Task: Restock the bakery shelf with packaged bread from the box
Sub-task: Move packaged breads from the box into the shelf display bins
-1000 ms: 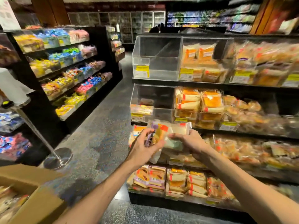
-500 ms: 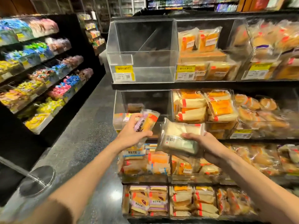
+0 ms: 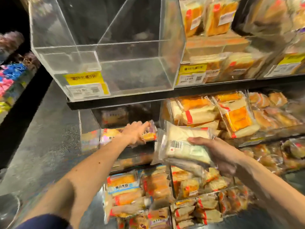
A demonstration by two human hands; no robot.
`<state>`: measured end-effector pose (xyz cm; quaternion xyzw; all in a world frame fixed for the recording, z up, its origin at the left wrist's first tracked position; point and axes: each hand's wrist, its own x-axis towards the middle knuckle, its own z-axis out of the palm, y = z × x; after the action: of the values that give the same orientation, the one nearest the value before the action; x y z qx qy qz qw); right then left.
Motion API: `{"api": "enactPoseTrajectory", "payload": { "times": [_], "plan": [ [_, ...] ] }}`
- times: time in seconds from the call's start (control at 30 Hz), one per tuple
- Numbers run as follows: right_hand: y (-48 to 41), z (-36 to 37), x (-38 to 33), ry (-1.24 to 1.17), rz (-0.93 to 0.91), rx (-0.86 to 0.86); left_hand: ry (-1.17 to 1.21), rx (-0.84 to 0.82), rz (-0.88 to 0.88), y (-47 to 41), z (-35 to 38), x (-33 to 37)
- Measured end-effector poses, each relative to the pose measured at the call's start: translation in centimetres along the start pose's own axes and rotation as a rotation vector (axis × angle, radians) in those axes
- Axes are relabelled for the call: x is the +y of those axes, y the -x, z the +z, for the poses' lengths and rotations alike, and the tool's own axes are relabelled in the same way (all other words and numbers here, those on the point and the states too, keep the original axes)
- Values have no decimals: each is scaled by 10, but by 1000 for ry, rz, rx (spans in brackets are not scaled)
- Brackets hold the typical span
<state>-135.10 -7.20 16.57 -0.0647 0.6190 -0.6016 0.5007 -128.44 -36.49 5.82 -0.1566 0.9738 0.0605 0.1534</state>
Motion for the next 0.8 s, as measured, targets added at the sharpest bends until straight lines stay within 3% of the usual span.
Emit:
{"api": "enactPoseTrajectory", "payload": {
  "times": [0.1, 0.4, 0.47, 0.57, 0.63, 0.7, 0.8],
  "plan": [
    [-10, -5, 1, 37, -6, 55, -111, -40, 64, -26, 12, 3],
    [-10, -11, -4, 9, -2, -68, -255, -12, 81, -40, 14, 7],
    [-9, -11, -8, -24, 19, -75, 22, 20, 27, -24, 0, 16],
    [-3, -8, -11, -50, 50, -110, 875, 247, -66, 21, -35, 42],
    [0, -9, -10, -49, 64, -131, 1218, 322, -65, 65, -58, 64],
    [8, -4, -14, -75, 91, -184, 1277, 341, 63, 107, -72, 79],
    [19, 1, -20, -149, 156, -253, 1028, 271, 257, 158, -82, 94]
  ]
}}
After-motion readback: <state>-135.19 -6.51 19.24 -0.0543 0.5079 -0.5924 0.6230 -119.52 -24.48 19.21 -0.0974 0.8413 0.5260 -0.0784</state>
